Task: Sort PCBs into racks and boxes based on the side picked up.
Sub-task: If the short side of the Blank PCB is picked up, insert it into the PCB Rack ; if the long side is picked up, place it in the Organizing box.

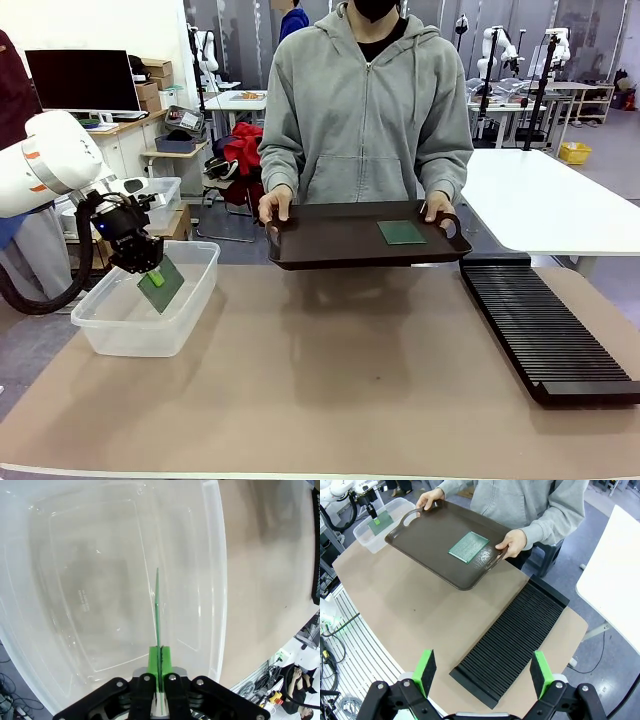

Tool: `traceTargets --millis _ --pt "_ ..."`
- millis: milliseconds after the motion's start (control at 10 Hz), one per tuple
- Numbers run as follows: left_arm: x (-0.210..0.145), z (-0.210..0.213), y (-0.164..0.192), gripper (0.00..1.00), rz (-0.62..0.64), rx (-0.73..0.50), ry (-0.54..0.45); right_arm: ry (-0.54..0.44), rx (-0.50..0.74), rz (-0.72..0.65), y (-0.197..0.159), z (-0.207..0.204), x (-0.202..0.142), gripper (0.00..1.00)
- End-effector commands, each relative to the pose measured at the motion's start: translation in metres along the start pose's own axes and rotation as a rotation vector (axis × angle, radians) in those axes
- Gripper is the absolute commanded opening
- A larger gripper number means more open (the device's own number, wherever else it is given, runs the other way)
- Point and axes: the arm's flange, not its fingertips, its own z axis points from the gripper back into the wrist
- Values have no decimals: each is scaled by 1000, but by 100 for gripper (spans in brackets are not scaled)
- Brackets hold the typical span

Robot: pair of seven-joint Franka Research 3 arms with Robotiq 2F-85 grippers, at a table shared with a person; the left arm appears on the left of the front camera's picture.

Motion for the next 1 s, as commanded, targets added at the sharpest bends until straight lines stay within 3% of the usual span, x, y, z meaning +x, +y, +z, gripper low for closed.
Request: traceTargets --millis 0,200,300,900 --pt "-2 6 0 3 -3 11 -8 -4 0 -5 2 -1 0 100" --pt "1 2 0 3 -1 2 -3 -4 0 -5 2 -1 0 100" --pt "10 -6 -6 3 69 -19 29 -4 0 -5 2 -1 0 100" --pt "26 -29 -10 3 65 46 5 -4 0 -5 2 -1 0 100"
